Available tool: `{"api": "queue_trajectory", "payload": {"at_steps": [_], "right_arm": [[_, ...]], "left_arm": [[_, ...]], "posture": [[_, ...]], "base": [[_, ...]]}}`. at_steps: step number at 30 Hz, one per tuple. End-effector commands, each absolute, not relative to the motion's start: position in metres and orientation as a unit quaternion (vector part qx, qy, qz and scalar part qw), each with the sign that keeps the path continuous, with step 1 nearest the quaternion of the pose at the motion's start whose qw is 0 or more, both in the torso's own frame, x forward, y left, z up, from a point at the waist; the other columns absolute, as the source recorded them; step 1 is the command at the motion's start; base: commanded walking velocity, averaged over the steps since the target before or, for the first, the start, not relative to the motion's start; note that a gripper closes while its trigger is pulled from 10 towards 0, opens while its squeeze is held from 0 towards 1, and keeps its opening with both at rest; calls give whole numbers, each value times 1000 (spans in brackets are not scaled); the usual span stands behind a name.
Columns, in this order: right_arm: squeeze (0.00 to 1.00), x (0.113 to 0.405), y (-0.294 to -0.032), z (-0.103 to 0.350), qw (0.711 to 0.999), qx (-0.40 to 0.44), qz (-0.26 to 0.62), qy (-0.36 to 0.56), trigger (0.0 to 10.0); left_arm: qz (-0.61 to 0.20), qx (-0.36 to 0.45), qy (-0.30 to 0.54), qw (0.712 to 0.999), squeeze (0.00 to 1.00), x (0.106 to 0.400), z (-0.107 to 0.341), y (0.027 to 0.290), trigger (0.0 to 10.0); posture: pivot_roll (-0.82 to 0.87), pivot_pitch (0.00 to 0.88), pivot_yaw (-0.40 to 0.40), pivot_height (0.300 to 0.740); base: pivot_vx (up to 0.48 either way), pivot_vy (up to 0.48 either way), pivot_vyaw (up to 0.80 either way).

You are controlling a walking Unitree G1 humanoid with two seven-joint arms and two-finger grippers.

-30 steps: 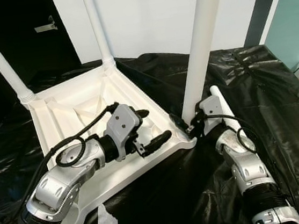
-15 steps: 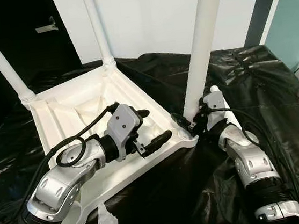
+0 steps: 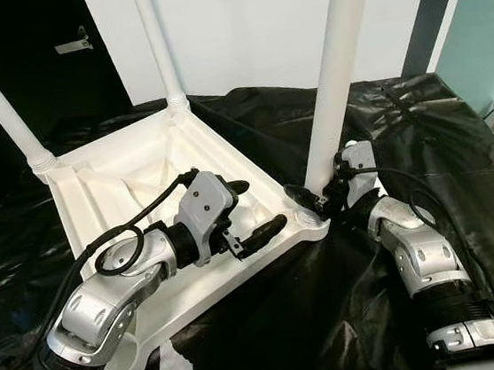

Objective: Building children table

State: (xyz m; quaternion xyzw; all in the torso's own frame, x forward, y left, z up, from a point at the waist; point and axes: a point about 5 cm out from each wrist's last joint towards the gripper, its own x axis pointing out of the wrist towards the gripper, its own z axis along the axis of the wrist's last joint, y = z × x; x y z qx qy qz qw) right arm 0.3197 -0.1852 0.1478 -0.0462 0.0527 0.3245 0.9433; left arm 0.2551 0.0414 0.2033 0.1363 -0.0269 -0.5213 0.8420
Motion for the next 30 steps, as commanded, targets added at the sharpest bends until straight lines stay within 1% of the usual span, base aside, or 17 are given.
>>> {"api": "queue_trajectory", "payload": {"at_steps": [1,3,4,7,8,9,11,16,18,20,23,26,28,30], "right_arm": [[0,302,-187,90,917,1,331,223,10000],[0,301,-186,89,914,-1,335,227,10000],[0,297,-181,83,904,17,349,246,10000],[0,294,-177,79,902,3,356,243,10000],[0,293,-175,79,905,-18,359,230,10000],[0,293,-175,79,905,-18,359,230,10000],[0,291,-173,77,912,-77,352,194,10000],[0,290,-172,76,920,-109,339,164,10000],[0,291,-175,80,933,-142,310,116,10000],[0,289,-176,81,938,-137,304,100,10000],[0,286,-176,82,934,-123,320,99,10000],[0,290,-186,86,937,-113,318,94,10000],[0,293,-189,91,937,-89,324,89,10000],[0,293,-192,93,932,-74,343,92,10000]], "left_arm": [[-529,138,-23,837,0,254,203,42,10000],[-528,138,-23,838,0,254,203,43,10000],[-525,137,-23,840,0,254,203,44,10000],[-523,137,-23,841,0,254,203,45,10000],[-522,137,-24,841,0,254,204,46,10000],[-522,137,-24,841,0,254,204,46,10000],[-521,137,-24,842,0,254,204,47,10000],[-520,137,-24,843,0,254,204,47,10000],[-520,137,-24,843,0,254,204,48,10000],[-520,137,-23,843,0,254,204,48,10000],[-523,138,-22,841,0,254,204,48,10000],[-526,141,-22,838,0,255,204,48,10000],[-526,144,-22,838,0,256,204,49,10000],[-525,146,-22,838,0,257,204,50,10000]], "posture": [[-34,3,10,740],[-33,3,9,740],[-31,4,6,740],[-30,5,4,740],[-31,6,4,740],[-31,6,4,740],[-32,8,4,740],[-33,10,5,740],[-36,11,10,740],[-39,12,17,740],[-42,13,22,740],[-41,12,23,740],[-40,13,25,740],[-39,14,26,740]], "base": [[0,0,0],[0,0,0],[0,0,0],[0,0,0],[0,0,0],[0,0,0],[0,0,0],[0,0,0],[0,0,0],[0,0,0],[0,0,0],[0,0,0],[0,0,0],[0,0,0]]}}
